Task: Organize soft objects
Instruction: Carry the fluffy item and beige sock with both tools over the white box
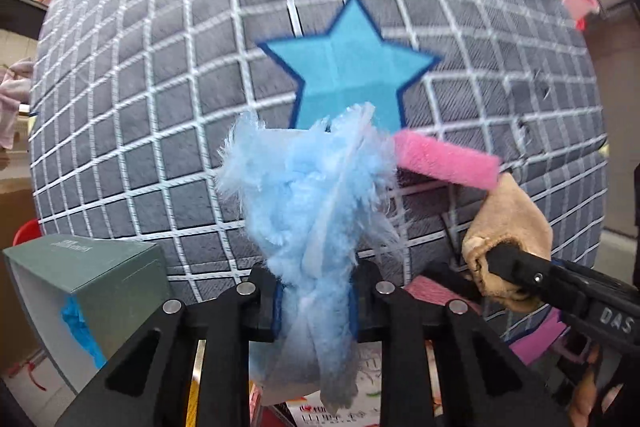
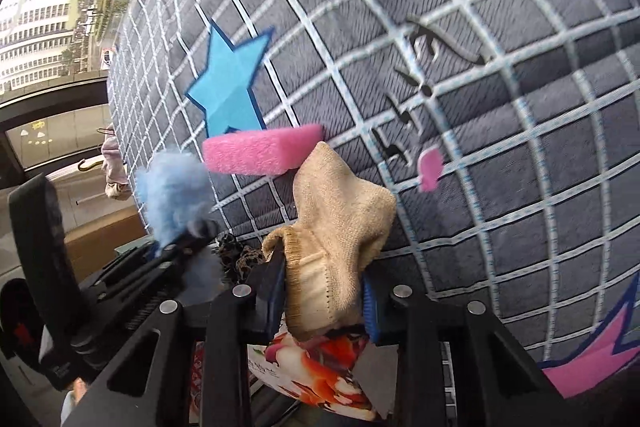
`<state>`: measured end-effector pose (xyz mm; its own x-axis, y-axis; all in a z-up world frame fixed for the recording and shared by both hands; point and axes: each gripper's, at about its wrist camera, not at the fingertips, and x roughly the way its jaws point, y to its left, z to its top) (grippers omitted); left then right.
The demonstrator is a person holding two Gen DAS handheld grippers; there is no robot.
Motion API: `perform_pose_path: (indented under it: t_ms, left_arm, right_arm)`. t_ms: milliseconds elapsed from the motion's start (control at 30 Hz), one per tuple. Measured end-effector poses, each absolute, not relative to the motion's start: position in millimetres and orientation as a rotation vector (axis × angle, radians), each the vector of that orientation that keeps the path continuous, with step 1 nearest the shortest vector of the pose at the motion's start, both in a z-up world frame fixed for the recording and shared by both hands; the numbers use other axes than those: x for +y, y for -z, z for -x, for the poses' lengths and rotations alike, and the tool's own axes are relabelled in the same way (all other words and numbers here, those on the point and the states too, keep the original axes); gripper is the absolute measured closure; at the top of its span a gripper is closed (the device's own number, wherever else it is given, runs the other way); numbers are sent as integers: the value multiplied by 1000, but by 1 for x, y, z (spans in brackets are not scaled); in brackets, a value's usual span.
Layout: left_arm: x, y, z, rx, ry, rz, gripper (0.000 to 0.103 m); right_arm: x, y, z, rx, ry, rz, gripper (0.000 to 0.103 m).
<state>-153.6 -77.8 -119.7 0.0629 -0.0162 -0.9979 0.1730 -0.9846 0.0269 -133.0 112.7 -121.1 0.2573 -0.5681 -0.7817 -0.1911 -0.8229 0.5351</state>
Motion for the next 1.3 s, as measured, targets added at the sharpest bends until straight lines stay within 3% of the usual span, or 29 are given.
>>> perform_pose_path:
  t_ms: [367, 867, 1300]
  left_arm:
    - [-53, 73, 145, 178, 2225, -2096, 77]
    - [-21, 38, 52, 137, 2389, -2165, 77]
    - [3, 28, -35, -61, 2527, -2315, 77]
  right_arm:
    - [134, 88, 126, -651, 1690, -2151, 70]
    - [159, 63, 66, -561, 1821, -2175, 70]
    - [144, 36, -11, -469, 1854, -2199, 70]
